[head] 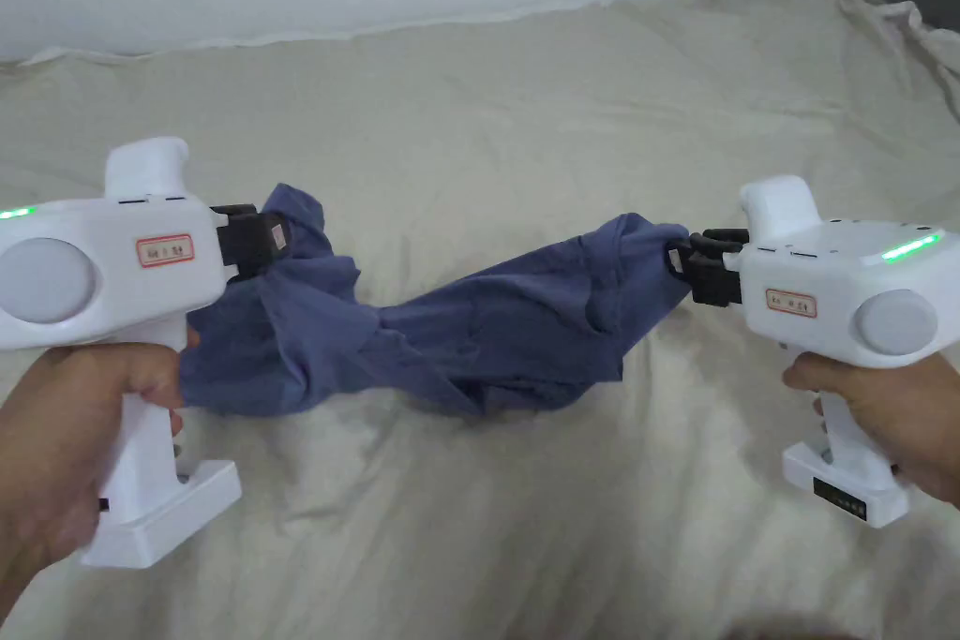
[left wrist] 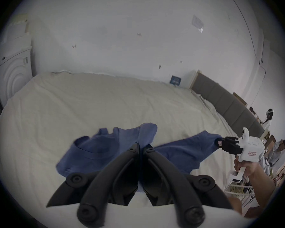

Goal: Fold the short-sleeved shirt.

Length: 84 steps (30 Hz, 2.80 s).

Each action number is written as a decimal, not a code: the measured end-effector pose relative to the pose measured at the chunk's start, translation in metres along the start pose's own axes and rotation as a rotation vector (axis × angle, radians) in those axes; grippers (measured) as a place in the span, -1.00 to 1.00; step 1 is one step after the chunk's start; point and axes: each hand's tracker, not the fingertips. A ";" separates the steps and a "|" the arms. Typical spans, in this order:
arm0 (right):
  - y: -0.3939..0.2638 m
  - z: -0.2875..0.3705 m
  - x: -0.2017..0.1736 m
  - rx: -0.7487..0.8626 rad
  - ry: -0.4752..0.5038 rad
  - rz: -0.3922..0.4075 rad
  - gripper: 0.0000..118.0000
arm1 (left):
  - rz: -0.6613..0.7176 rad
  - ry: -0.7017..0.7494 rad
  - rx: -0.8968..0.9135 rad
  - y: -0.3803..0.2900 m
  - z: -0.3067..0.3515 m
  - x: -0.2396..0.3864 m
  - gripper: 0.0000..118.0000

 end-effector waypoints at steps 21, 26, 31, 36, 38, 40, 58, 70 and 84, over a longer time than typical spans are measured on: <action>0.172 0.163 -0.049 0.339 -0.097 0.133 -0.94 | 0.072 0.070 0.416 0.125 0.215 -0.048 -0.93; 0.221 0.194 -0.055 0.416 -0.106 0.139 -0.94 | 0.063 0.085 0.483 0.161 0.248 -0.038 -0.93; 0.267 0.200 -0.053 0.453 -0.121 0.136 -0.94 | 0.053 0.103 0.534 0.210 0.268 -0.027 -0.93; 0.320 0.193 -0.041 0.480 -0.130 0.104 -0.94 | 0.047 0.117 0.568 0.269 0.270 -0.013 -0.93; 0.343 0.186 -0.034 0.481 -0.126 0.095 -0.94 | 0.030 0.141 0.579 0.291 0.266 -0.007 -0.93; 0.365 0.174 -0.024 0.484 -0.129 0.085 -0.94 | 0.022 0.150 0.574 0.314 0.258 -0.005 -0.93; 0.542 0.032 0.036 0.494 -0.227 0.055 -0.94 | -0.045 0.277 0.656 0.508 0.147 -0.020 -0.93; 0.532 -0.041 0.057 0.508 -0.234 0.048 -0.95 | -0.092 0.265 0.698 0.497 0.086 -0.044 -0.93; 0.355 -0.079 0.064 0.377 -0.126 -0.027 -0.94 | -0.006 0.164 0.552 0.285 0.038 -0.101 -0.93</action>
